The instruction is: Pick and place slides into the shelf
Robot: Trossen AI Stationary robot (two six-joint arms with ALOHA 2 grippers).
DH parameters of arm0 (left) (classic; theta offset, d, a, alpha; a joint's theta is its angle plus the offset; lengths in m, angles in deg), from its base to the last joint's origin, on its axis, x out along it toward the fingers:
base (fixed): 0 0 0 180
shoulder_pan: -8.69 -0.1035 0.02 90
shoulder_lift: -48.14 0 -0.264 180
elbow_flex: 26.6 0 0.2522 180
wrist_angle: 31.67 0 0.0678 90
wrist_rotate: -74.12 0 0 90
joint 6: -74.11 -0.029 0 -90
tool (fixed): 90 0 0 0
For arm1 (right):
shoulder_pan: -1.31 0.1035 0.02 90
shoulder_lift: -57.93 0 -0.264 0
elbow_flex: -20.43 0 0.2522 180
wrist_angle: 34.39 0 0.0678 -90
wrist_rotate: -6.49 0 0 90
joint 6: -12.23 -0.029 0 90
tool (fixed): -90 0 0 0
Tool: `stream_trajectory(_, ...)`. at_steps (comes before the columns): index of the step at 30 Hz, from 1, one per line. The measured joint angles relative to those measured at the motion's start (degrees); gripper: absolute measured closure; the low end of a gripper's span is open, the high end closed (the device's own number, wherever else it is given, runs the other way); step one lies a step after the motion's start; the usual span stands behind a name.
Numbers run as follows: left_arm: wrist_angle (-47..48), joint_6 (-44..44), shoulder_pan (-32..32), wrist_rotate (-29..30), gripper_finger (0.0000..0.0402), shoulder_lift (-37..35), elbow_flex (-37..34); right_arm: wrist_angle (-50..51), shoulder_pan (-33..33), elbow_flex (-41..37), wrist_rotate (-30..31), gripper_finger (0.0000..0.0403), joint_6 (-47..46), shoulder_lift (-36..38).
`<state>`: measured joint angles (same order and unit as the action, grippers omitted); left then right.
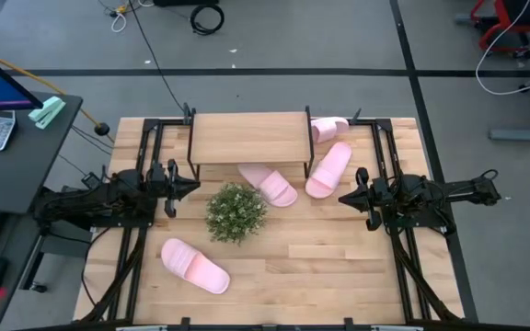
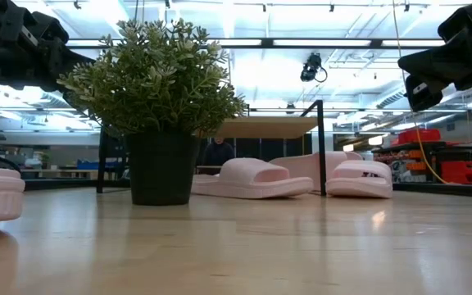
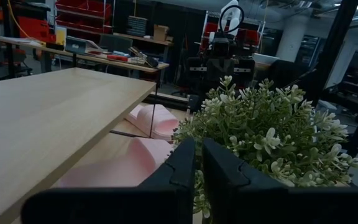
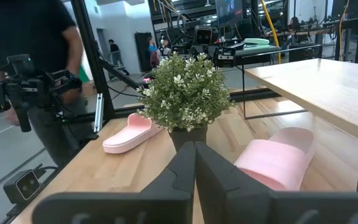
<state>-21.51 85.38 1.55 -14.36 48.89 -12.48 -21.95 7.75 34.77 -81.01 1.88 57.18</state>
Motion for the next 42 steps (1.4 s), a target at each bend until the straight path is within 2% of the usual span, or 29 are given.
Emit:
stream_trajectory(8, 0.00, 0.00, 0.00, 0.00, 0.0378, 0.00, 0.02, 0.02, 0.02, 0.00, 0.00, 0.0385, 0.02, 0.00)
stream_trajectory(18, 0.00, 0.02, 0.00, 0.01, 0.0366, 0.00, 0.01, 0.02, 0.02, 0.02, 0.00, 0.0385, 0.00, 0.00)
stream_trajectory(26, -0.01, 0.03, 0.00, -0.01, 0.0378, 0.00, 0.00, 0.00, 0.02, 0.02, 0.00, 0.0384, 0.00, 0.00)
stream_trajectory(35, -0.02, 0.06, 0.00, 0.01, 0.0366, 0.00, 0.01, 0.02, 0.02, 0.02, 0.00, 0.0385, 0.00, 0.00)
stream_trajectory(42, -0.03, -0.03, 0.00, 0.61, 0.0375, 0.00, 0.02, 0.01, 0.00, 0.01, 0.00, 0.0385, 0.00, 0.00)
